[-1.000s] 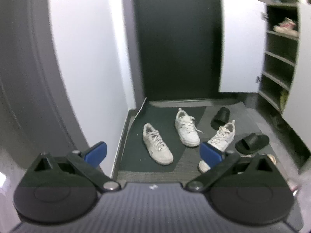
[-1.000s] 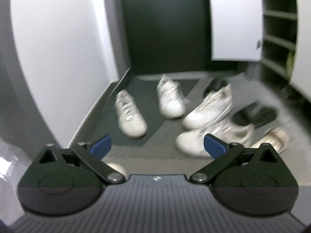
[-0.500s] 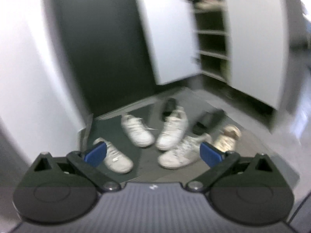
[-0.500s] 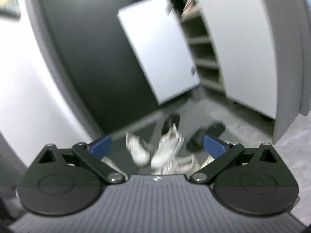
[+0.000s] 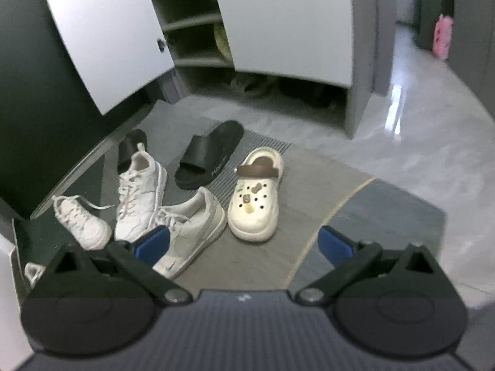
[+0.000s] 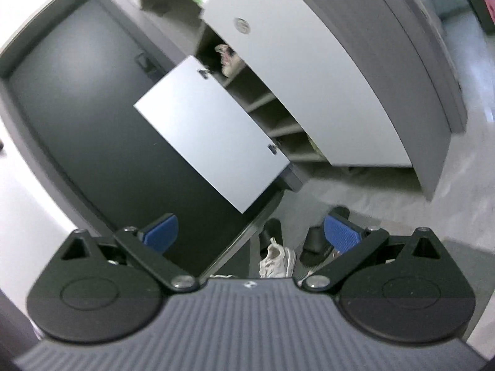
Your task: Organize scattered shoes
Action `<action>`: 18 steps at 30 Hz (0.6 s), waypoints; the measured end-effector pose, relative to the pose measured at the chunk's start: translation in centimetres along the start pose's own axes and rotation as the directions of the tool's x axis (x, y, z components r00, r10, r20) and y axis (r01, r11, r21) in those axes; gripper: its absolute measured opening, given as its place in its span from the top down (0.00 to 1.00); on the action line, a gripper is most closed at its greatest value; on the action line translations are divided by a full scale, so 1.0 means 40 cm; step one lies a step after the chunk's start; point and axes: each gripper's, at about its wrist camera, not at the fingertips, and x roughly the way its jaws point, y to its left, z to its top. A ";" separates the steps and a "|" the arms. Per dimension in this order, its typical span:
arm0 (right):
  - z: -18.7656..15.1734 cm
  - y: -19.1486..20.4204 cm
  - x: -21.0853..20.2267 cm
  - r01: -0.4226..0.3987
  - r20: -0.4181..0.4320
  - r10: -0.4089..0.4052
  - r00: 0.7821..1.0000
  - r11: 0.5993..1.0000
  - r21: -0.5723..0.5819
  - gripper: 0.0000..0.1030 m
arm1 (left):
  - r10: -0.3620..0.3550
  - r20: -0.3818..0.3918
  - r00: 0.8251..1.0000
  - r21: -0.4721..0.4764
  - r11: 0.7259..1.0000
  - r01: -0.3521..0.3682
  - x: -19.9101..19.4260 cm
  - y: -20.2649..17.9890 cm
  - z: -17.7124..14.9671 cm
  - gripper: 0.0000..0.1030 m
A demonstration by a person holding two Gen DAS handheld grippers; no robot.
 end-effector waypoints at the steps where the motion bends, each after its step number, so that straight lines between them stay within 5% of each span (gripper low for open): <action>1: -0.001 -0.004 0.005 0.005 -0.006 -0.005 1.000 1.000 0.024 0.00 | -0.013 -0.004 1.000 -0.011 1.000 0.013 0.052 0.002 0.003 0.00; 6: -0.005 -0.059 0.091 0.103 -0.048 -0.095 0.994 0.971 0.214 0.00 | -0.086 -0.039 0.996 -0.084 0.993 0.082 0.306 0.017 0.024 0.00; 9: -0.018 -0.077 0.159 0.182 -0.130 -0.151 0.980 0.943 0.279 0.00 | -0.093 -0.038 0.995 -0.043 0.995 0.091 0.446 0.007 0.049 0.00; 13: -0.027 -0.073 0.247 0.223 -0.207 -0.172 0.963 0.942 0.251 0.00 | -0.031 -0.031 0.999 -0.003 1.000 0.031 0.602 -0.013 0.093 0.00; 18: -0.026 -0.088 0.334 0.299 -0.264 -0.235 0.936 0.924 0.239 0.00 | -0.086 -0.099 0.991 0.000 0.996 0.087 0.750 -0.001 0.111 0.00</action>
